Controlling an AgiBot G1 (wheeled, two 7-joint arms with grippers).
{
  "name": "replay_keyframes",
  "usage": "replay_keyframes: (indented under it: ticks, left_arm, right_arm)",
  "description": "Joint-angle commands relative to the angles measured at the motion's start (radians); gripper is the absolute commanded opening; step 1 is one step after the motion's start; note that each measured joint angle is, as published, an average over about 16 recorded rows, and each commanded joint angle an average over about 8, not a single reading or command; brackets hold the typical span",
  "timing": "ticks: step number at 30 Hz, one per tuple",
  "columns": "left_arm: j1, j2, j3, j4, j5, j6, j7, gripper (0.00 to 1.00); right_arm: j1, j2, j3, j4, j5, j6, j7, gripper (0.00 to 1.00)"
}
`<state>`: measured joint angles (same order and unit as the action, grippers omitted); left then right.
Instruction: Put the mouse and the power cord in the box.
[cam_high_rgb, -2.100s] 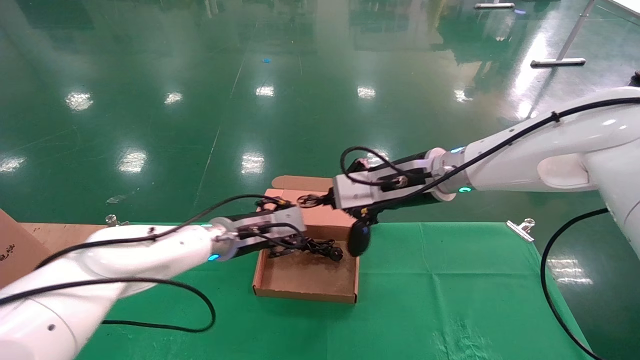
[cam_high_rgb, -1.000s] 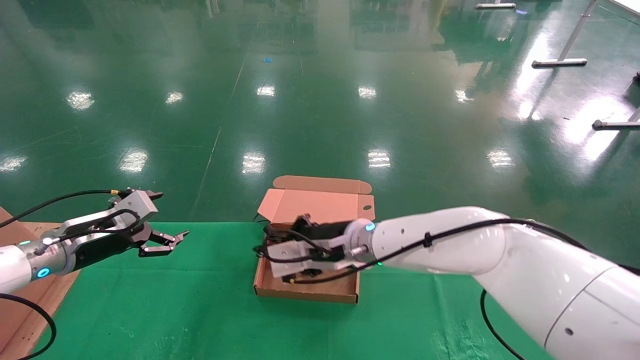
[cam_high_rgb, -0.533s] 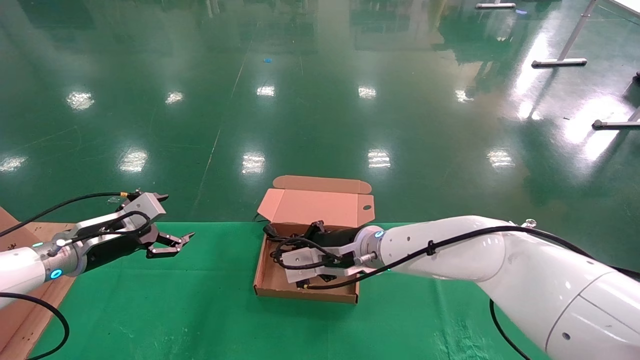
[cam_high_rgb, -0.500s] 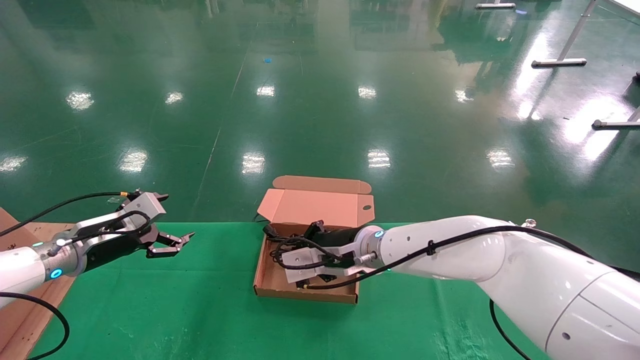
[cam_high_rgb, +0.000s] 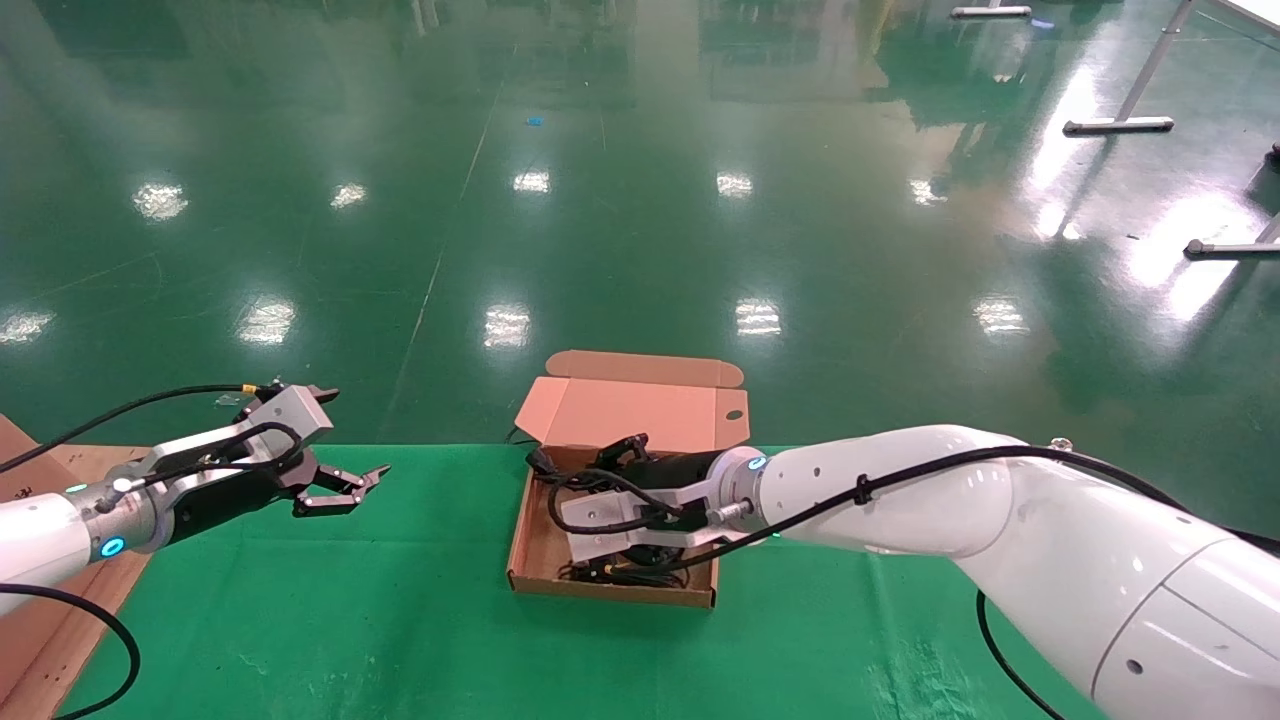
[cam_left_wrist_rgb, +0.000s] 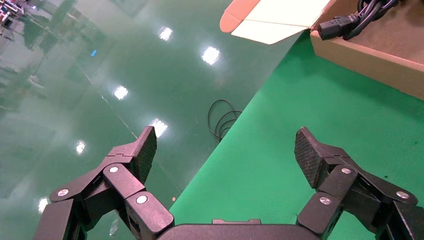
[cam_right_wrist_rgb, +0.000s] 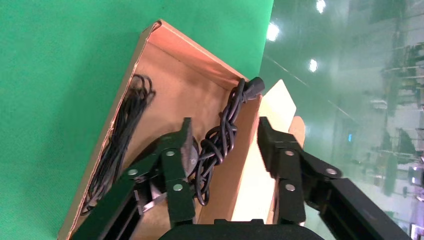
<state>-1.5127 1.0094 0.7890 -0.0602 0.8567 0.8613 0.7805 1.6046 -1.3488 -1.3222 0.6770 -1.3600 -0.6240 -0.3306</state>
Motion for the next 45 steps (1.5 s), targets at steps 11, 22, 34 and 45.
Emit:
replay_keyframes:
  ticks: [11, 22, 34, 45]
  left_arm:
    - [0.063, -0.058, -0.074, -0.178, -0.018, 0.092, -0.140, 1.00]
    - [0.145, -0.132, -0.169, -0.406, -0.042, 0.210, -0.321, 1.00]
    - [0.234, -0.213, -0.272, -0.654, -0.067, 0.339, -0.517, 1.00]
    - [0.316, -0.287, -0.367, -0.883, -0.091, 0.457, -0.698, 1.00]
  right_arm:
    - [-0.088, 0.122, 0.173, 0.101, 0.104, -0.145, 0.086, 1.00]
    - [-0.188, 0.262, 0.371, 0.216, 0.223, -0.310, 0.184, 1.00]
    - [-0.297, 0.414, 0.585, 0.340, 0.353, -0.489, 0.291, 1.00]
    - [-0.398, 0.554, 0.783, 0.456, 0.473, -0.655, 0.389, 1.00]
